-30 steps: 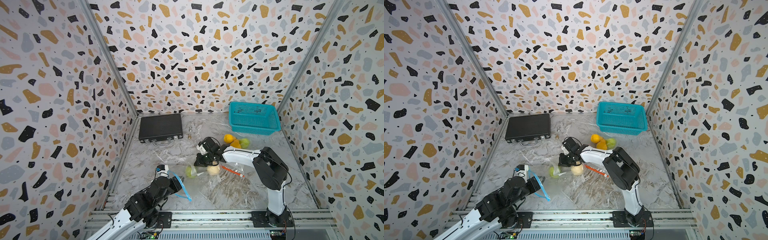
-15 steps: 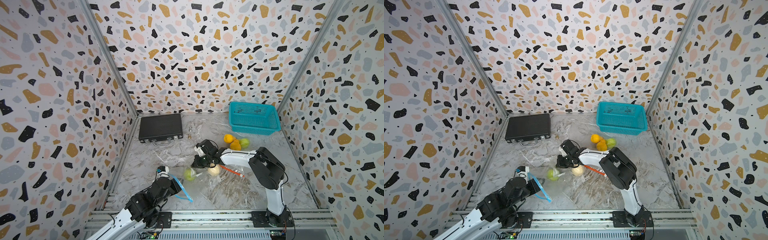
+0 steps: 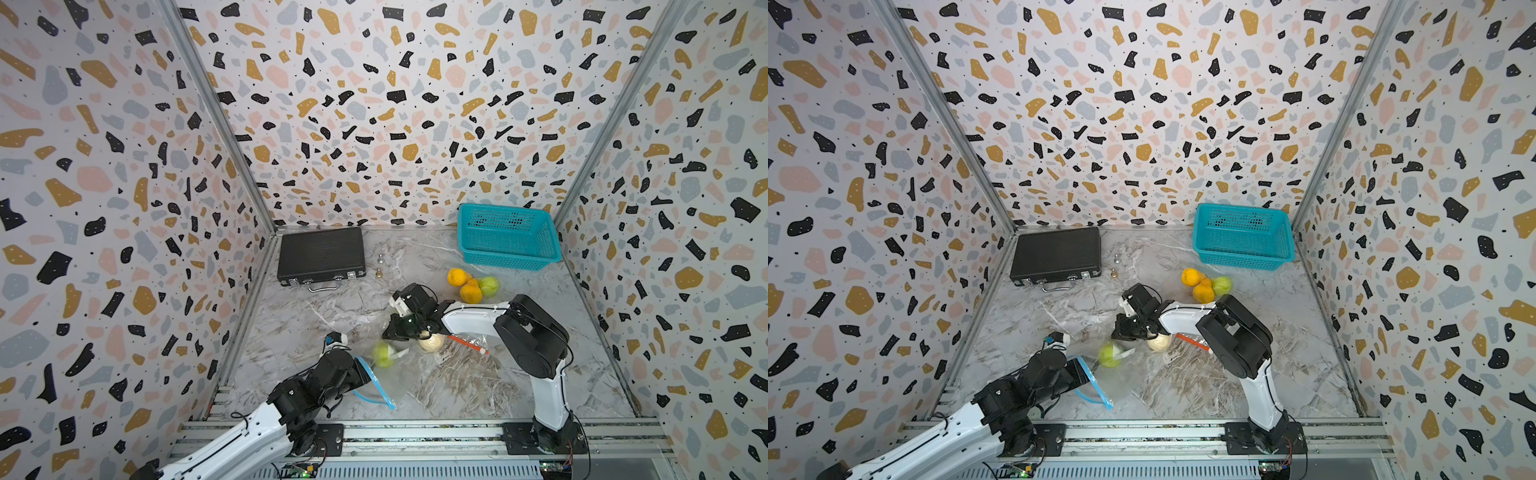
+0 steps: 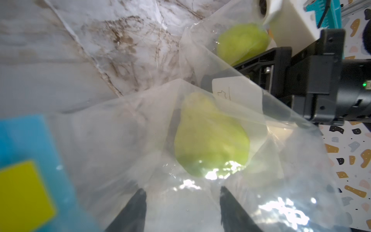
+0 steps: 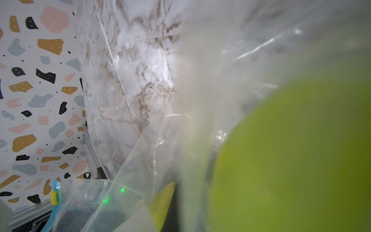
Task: Open the zip-top bag and take out the pear
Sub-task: Pick up the pear from the zipper food storage bag.
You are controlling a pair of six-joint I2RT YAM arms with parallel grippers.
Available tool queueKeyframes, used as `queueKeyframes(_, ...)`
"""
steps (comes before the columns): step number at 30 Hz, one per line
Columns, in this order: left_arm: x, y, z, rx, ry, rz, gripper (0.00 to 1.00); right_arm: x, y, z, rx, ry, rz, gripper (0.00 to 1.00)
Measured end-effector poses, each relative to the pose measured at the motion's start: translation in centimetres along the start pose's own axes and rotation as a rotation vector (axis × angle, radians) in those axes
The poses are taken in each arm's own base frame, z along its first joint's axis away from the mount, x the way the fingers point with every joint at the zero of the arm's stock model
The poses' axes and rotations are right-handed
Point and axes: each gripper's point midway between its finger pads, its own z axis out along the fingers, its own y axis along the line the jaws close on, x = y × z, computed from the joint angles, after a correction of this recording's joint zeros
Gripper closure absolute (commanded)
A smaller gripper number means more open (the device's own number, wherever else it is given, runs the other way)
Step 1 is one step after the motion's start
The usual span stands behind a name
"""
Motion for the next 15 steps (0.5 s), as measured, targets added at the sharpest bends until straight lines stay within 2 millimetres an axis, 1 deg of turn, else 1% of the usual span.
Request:
queueKeyframes(5, -0.3, -0.9, 0.9, 0.013, 0.001, 0.001, 0.33, -0.1, 0.1, 0.1, -0.012, -0.008, 0.001, 1.0)
queueKeyframes(12, -0.5, -1.9, 1.8, 0.011, 0.015, 0.023, 0.32, -0.1, 0.1, 0.3, -0.023, -0.01, -0.003, 1.0)
queueKeyframes(15, -0.9, -2.8, 2.0, 0.012, 0.02, 0.037, 0.31, -0.3, 0.2, 0.3, -0.028, -0.014, -0.007, 1.0)
